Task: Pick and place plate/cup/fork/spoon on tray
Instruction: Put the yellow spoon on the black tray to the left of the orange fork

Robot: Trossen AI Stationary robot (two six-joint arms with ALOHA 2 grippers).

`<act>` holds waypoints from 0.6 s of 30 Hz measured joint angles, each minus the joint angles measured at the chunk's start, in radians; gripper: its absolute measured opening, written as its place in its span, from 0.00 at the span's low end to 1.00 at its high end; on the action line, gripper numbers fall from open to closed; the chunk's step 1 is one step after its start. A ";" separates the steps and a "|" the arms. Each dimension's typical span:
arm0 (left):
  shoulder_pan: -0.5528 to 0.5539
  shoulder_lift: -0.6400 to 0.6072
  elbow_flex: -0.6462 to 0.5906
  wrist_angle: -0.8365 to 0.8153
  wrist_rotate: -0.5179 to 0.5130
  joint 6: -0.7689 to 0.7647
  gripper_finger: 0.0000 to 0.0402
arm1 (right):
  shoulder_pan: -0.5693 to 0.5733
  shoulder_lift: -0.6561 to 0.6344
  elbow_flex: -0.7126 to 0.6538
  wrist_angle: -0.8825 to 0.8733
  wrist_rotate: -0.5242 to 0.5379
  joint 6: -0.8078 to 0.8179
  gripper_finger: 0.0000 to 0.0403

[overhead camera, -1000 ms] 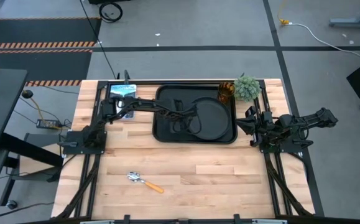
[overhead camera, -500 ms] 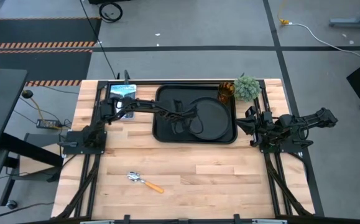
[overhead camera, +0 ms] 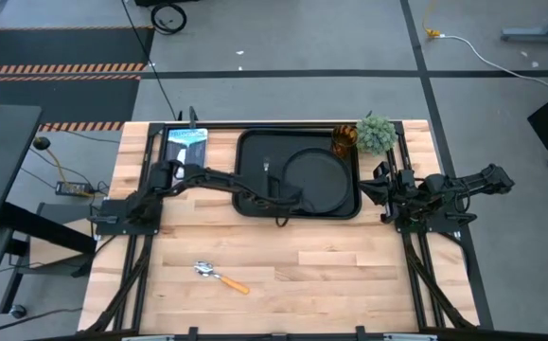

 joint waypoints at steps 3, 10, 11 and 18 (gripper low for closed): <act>-0.037 -0.016 0.001 -0.093 0.122 -0.219 0.24 | 0.000 0.000 0.000 0.000 0.000 0.000 0.08; -0.117 -0.059 0.001 -0.198 0.351 -0.611 0.20 | 0.000 0.000 0.000 0.002 0.000 0.000 0.08; -0.134 -0.065 0.000 -0.205 0.358 -0.639 0.20 | 0.000 0.000 0.000 0.000 0.000 0.000 0.08; -0.276 -0.073 -0.008 -0.218 0.306 -0.814 0.17 | 0.000 0.000 0.000 0.000 0.000 0.000 0.08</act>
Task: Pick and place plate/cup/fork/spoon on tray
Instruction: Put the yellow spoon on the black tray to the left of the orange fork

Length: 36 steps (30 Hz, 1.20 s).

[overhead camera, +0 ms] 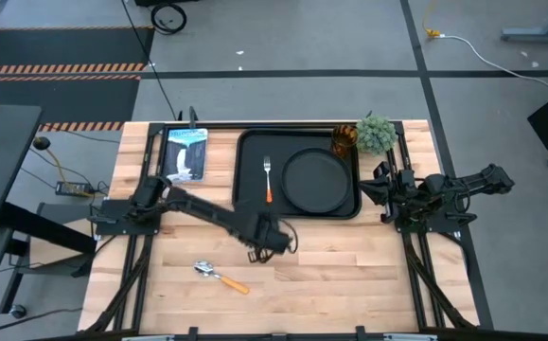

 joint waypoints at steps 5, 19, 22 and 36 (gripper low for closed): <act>-0.088 0.000 -0.046 -0.001 -0.005 -0.101 0.14 | 0.000 0.000 0.000 0.000 0.000 0.000 0.08; -0.197 0.001 -0.100 -0.051 0.033 -0.098 0.02 | 0.000 0.000 0.000 0.000 0.000 0.000 0.08; -0.231 0.001 -0.117 -0.041 -0.018 0.007 0.01 | 0.000 0.000 0.000 0.000 0.000 0.000 0.08; -0.359 -0.256 -0.395 0.110 -0.033 -0.153 0.02 | 0.000 0.000 0.000 0.001 0.000 0.000 0.08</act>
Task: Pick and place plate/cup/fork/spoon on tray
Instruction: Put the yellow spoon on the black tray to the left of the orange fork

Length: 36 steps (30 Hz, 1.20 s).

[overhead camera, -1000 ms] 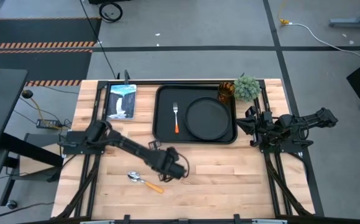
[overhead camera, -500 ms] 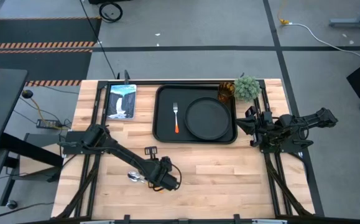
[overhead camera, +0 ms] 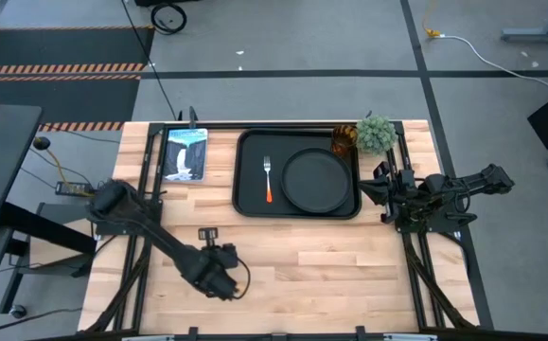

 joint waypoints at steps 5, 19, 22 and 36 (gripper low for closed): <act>-0.013 -0.047 -0.011 0.103 0.000 0.006 0.06 | 0.000 0.000 0.000 -0.001 0.000 0.000 0.08; -0.002 0.038 -0.011 0.250 0.200 0.187 0.38 | 0.000 0.000 0.000 -0.001 0.000 0.000 0.08; 0.007 0.058 -0.011 0.266 0.242 0.229 0.42 | 0.000 0.000 0.000 -0.001 0.000 0.000 0.08; -0.006 0.116 -0.009 0.271 0.267 0.421 0.35 | 0.000 0.001 0.001 0.000 0.000 0.000 0.08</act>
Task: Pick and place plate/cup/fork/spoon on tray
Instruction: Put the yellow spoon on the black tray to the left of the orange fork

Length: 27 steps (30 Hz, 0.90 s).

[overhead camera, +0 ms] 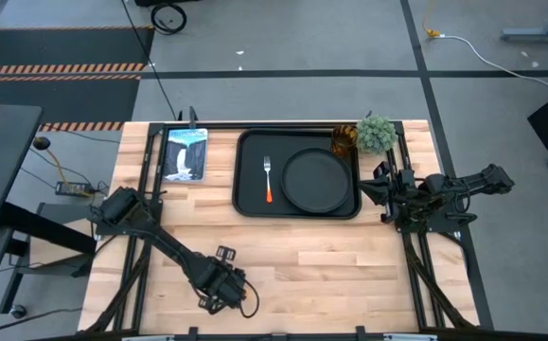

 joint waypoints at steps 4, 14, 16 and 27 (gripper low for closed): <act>-0.003 0.000 0.000 0.000 0.003 0.030 0.28 | 0.000 0.000 0.000 -0.001 0.000 0.000 0.08; 0.005 0.006 0.025 -0.029 0.019 0.146 0.12 | 0.000 0.000 0.000 -0.001 0.000 0.000 0.08; 0.023 0.006 0.056 -0.058 0.009 0.193 0.12 | 0.000 0.000 0.000 -0.001 0.000 0.000 0.08; 0.218 0.004 0.196 -0.352 -0.252 0.687 0.13 | 0.000 0.000 0.000 -0.001 0.000 0.000 0.08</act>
